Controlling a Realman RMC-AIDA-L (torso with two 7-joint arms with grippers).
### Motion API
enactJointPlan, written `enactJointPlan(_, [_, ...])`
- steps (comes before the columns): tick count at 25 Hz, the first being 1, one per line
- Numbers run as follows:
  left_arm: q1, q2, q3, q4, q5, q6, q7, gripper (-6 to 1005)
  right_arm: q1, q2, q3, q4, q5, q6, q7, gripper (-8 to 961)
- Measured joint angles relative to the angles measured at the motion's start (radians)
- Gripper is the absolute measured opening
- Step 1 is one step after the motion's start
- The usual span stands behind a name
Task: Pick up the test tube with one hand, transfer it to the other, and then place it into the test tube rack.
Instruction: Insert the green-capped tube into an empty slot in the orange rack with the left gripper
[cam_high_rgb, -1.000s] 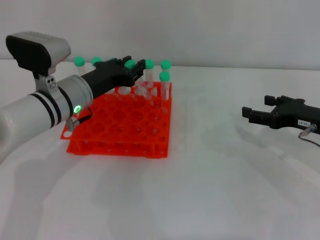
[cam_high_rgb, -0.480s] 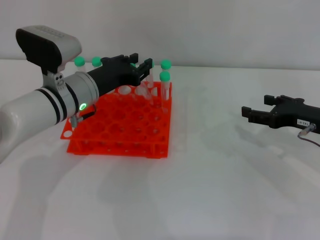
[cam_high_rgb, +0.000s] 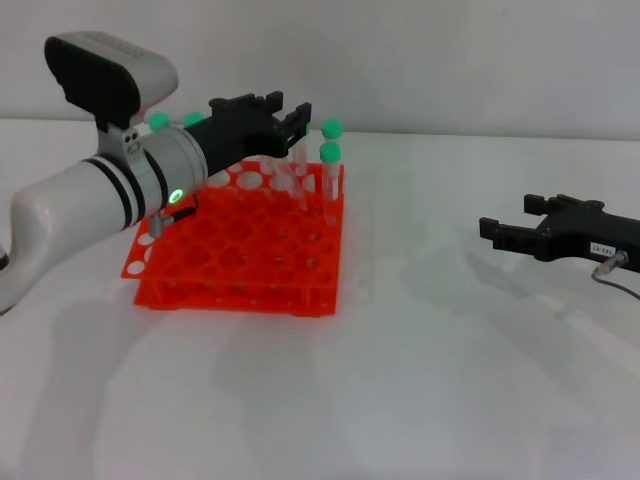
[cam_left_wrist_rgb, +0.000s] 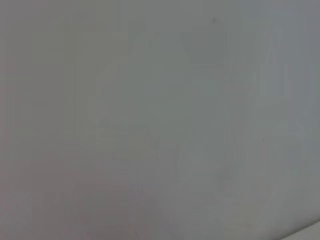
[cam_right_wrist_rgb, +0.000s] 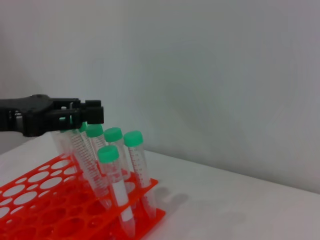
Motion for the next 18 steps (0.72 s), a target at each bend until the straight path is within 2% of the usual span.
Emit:
enactJointPlan(11, [-0.079,-0.002,0.0,-0.074,-0.002,-0.01,0.005,440,-0.003,0.001,0.001,0.0,0.002,0.005,-0.01,857])
enactJointPlan(15, [-0.078,-0.004,0.0,-0.067,-0.012,-0.009,0.011,442,-0.009,0.001,0.002,0.0,0.002,0.006,-0.01,857])
enactJointPlan(18, [-0.053,-0.007,0.004,-0.025,-0.017,0.0,0.012,444,-0.015,0.0,0.006,0.0,0.002,0.007,-0.01,857])
